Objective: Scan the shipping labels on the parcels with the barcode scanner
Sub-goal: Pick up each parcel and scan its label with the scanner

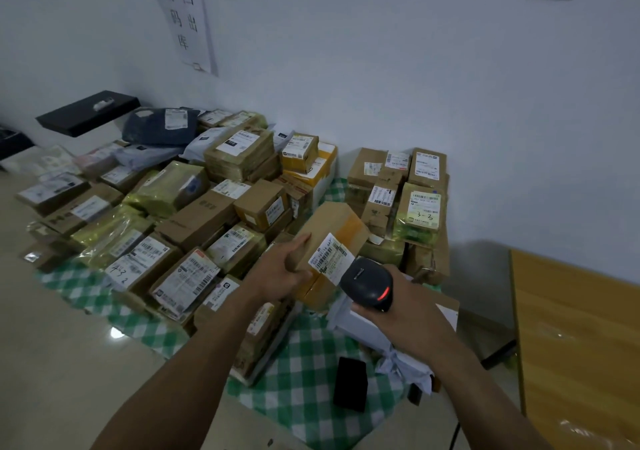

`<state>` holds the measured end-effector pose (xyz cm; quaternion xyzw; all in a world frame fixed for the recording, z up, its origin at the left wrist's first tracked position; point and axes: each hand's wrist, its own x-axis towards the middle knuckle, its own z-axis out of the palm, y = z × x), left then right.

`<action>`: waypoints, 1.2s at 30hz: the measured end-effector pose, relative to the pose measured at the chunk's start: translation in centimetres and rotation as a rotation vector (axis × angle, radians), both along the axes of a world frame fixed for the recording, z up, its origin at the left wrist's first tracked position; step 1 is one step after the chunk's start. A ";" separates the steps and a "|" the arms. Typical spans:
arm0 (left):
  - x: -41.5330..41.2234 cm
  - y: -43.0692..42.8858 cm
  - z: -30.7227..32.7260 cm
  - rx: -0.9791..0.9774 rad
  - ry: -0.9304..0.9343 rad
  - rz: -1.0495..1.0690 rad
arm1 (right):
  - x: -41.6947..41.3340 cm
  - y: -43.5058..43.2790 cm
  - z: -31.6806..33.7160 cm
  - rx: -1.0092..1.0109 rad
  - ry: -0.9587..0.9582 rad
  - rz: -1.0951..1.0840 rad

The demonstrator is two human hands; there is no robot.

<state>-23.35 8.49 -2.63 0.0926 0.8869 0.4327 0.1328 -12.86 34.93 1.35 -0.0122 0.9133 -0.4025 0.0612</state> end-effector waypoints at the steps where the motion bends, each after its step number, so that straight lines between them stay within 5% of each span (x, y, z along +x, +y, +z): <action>1: -0.3 -0.4 0.1 -0.018 -0.004 -0.005 | 0.0 -0.2 0.1 0.007 0.002 0.004; 18: -1.4 -1.5 -0.2 -0.214 0.127 -0.028 | 0.0 -1.0 0.1 0.047 -0.033 0.057; 25: -1.8 -2.4 0.2 0.093 0.126 0.225 | -0.3 -0.3 -0.4 -0.016 -0.034 0.046; 36: -6.7 -6.7 -2.7 0.004 -0.273 0.218 | -1.6 -1.6 -1.6 0.089 -0.081 0.000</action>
